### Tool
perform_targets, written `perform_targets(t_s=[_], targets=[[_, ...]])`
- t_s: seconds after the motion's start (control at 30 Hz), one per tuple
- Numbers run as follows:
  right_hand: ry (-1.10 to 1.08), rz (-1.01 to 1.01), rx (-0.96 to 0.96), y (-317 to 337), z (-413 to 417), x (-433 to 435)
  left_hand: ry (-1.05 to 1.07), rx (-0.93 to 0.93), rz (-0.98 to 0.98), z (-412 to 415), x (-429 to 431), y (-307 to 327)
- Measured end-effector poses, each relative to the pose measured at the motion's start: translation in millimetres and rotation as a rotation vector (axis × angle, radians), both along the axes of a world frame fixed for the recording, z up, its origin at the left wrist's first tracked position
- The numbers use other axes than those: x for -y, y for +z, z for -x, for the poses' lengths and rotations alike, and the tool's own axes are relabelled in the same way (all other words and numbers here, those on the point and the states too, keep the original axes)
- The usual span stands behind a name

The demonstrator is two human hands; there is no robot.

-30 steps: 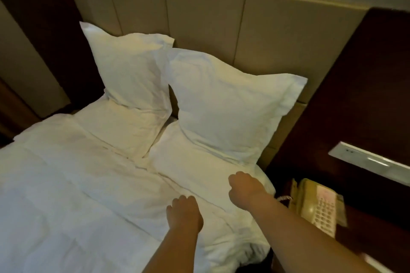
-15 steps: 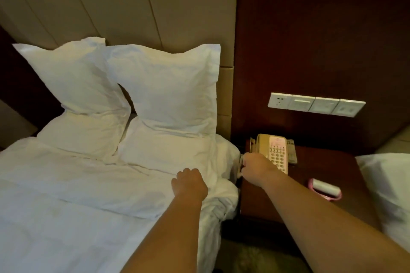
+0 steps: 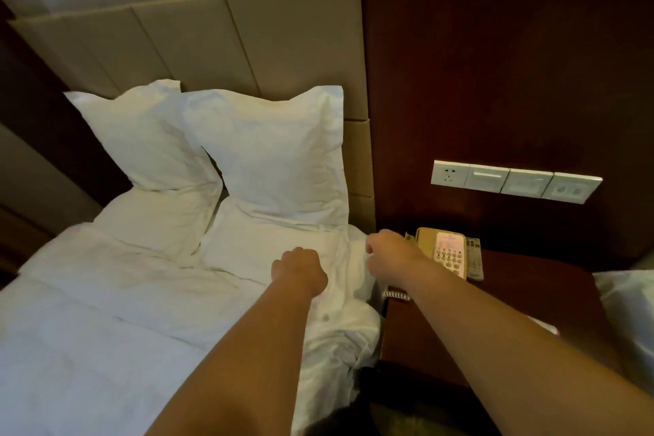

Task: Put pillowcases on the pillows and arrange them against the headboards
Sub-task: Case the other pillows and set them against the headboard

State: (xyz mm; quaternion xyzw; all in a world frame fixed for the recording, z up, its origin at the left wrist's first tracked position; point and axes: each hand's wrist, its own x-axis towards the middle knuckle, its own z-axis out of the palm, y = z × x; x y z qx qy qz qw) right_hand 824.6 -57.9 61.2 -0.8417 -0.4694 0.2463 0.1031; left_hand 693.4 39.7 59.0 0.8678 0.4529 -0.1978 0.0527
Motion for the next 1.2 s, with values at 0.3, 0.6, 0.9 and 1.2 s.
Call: perform_targets(t_s=[0.3, 0.6, 0.9, 1.2], targets=[[0.186, -0.213, 0.069, 63, -42, -201, 0.040, 0.089, -0.130, -60, -207, 50], [0.086, -0.282, 0.257, 121, -93, -375, 0.070, 0.342, -0.271, -126, -376, 104], [0.122, 0.049, 0.300, 103, -104, -408, -0.069, 0.228, -0.089, -143, -424, 83], [0.107, -0.044, 0.285, 120, -105, -398, -0.138, 0.289, 0.027, -129, -416, 81]])
